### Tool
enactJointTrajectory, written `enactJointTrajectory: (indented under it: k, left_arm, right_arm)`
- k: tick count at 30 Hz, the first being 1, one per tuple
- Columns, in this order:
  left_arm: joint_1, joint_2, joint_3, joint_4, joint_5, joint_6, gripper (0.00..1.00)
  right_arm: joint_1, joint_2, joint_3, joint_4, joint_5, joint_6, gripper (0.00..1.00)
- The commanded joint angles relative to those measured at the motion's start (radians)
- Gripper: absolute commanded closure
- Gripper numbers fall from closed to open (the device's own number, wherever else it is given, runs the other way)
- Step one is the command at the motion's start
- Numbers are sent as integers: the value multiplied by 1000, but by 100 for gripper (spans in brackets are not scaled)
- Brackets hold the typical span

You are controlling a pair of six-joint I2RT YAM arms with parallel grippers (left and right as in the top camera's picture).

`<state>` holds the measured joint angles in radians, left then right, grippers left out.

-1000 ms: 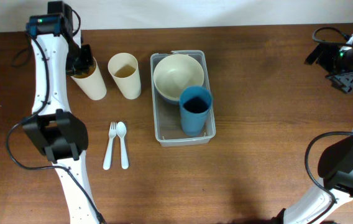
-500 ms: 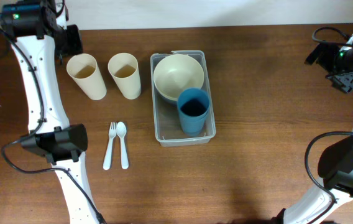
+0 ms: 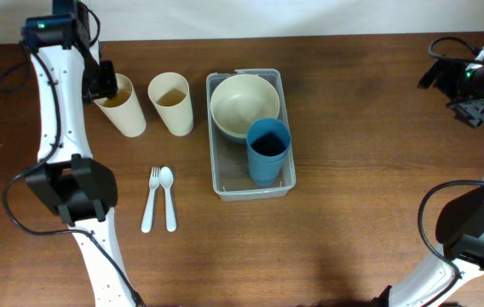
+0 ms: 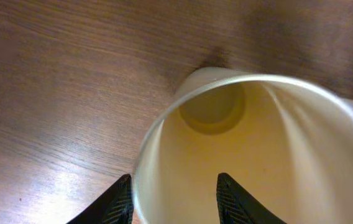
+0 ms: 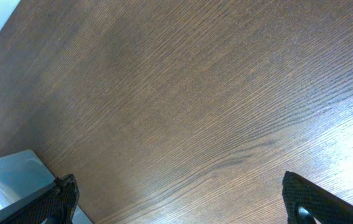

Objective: Pack container
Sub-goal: 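Move the left gripper to the left cream cup and grasp its rim, then carry the cream cup right and place it upright in the container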

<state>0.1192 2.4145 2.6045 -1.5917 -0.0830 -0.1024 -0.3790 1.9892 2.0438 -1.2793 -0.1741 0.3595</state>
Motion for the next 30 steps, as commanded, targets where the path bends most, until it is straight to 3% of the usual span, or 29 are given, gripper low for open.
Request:
enactJointTrajectory:
  k: [1, 3, 5, 9, 22, 30]
  left_arm:
    - [6, -4, -72, 30, -10, -10, 56]
    - [6, -4, -97, 41, -10, -10, 65]
    - [6, -4, -104, 48, -12, -10, 85]
    - [8, -24, -80, 52, -19, -10, 96]
    - [-16, -287, 50, -50, -6, -10, 99]
    - [-177, -533, 45, -96, 72, -2, 98]
  right_arm:
    - [-1, -2, 2, 0, 9, -4, 1]
    - [-1, -2, 2, 0, 9, -4, 1]
    - [-1, -2, 2, 0, 9, -4, 1]
    - [-1, -2, 2, 0, 9, -4, 1]
    - [-1, -2, 2, 0, 9, -4, 1]
    - [-1, -2, 2, 0, 9, -4, 1]
